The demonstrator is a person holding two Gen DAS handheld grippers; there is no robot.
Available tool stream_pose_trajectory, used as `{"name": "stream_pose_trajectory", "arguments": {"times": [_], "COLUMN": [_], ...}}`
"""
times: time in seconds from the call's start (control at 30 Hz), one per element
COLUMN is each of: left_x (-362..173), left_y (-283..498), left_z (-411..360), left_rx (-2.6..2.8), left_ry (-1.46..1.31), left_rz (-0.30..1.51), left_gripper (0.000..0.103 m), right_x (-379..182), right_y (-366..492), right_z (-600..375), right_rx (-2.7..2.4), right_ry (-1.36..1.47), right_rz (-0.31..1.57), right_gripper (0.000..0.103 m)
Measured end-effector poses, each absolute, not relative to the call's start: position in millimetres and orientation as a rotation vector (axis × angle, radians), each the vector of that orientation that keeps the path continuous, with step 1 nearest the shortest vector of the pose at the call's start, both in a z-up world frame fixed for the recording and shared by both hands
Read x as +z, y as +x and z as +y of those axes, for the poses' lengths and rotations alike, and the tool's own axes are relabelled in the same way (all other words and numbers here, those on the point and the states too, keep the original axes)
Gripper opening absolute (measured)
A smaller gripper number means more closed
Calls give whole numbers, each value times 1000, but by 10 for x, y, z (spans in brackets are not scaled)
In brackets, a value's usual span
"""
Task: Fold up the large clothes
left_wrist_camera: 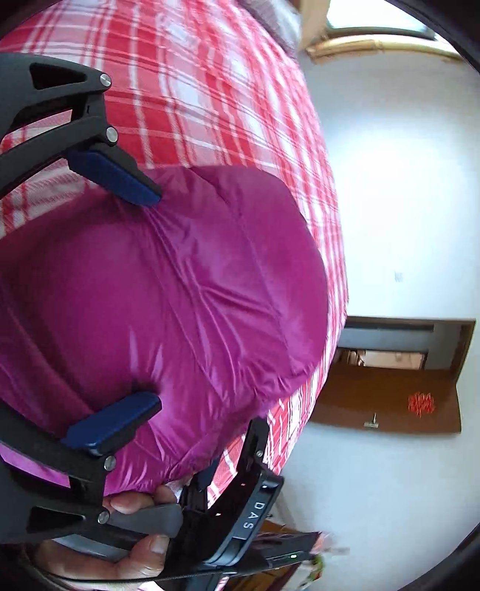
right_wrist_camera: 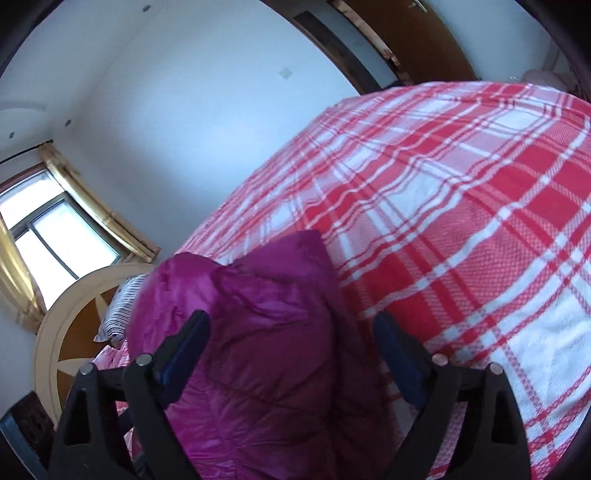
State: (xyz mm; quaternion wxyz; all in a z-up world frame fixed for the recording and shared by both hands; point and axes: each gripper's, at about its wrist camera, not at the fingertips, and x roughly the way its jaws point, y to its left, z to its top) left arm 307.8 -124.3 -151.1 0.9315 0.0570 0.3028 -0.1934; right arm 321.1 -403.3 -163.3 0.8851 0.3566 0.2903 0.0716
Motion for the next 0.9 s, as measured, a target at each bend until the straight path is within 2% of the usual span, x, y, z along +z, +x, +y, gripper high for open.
{"name": "stream_pose_trajectory", "arguments": {"times": [0.17,0.43,0.53,0.63,0.9], "left_x": [-1446,-1761,-1824,-1806,-1853], "left_y": [3016,3325,3402,3431,3404], "left_z": [-1045,-674,-661,-769,-908], "left_rx": [-366,-470,-521,-516,-487], "left_ry": [22,-308,-368,-301,-214], "left_rz": [625,831,863,872,894], "left_gripper": [101,102,102,102,102], "right_x": [-1678,-1702,-1710,-1753,-1749], "right_y": [3357,3404,3424,3478,3533], "right_z": [-3986,-3924,-3899,-3873,-3798], "right_rx": [224,299,348,362,363], "right_ry": [716,697,703,719,654], "right_rz": [683,728,728,764,823], "right_gripper": [93,94,78,71,67]}}
